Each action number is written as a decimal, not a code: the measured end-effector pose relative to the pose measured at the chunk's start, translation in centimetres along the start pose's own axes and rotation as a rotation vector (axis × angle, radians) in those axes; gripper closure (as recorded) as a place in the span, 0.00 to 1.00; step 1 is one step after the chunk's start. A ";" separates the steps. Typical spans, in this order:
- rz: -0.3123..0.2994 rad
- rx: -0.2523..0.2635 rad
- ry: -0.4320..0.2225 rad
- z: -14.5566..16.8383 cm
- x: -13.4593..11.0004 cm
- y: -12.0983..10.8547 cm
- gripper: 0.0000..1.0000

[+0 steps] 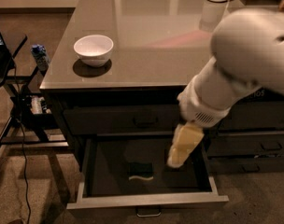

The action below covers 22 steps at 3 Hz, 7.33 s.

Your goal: Pick sponge from middle drawer and place on counter

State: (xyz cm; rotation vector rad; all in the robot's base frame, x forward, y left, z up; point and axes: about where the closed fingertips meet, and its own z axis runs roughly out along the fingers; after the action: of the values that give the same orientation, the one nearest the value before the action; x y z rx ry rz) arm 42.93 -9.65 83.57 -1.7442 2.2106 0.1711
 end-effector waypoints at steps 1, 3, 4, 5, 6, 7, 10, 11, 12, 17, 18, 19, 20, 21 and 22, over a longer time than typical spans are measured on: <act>0.017 -0.044 -0.049 6.1 -0.9 1.3 0.00; 0.027 -0.074 -0.076 9.2 -0.5 2.2 0.00; 0.036 -0.118 -0.123 15.2 0.6 2.9 0.00; 0.054 -0.157 -0.162 20.6 1.5 2.7 0.00; 0.056 -0.157 -0.165 20.8 1.5 2.7 0.00; 0.091 -0.154 -0.213 24.9 1.8 1.5 0.00; 0.114 -0.142 -0.281 33.0 -1.2 -3.2 0.00; 0.145 -0.136 -0.293 36.3 -1.3 -3.4 0.00; 0.158 -0.124 -0.316 39.8 -0.1 -4.0 0.00; 0.173 -0.147 -0.396 47.7 3.3 -4.1 0.00; 0.158 -0.152 -0.392 49.2 4.6 -4.2 0.00; 0.190 -0.167 -0.374 50.8 4.2 -4.8 0.00; 0.192 -0.169 -0.372 51.0 4.0 -4.8 0.17; 0.192 -0.169 -0.372 51.0 4.0 -4.8 0.40; 0.192 -0.169 -0.372 51.0 4.0 -4.8 0.64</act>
Offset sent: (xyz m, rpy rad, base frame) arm -0.0021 0.0244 -0.0479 0.0492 0.0402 0.0052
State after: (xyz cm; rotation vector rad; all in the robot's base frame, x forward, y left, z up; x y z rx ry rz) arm 55.58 0.09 34.75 -1.4318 2.1270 0.6867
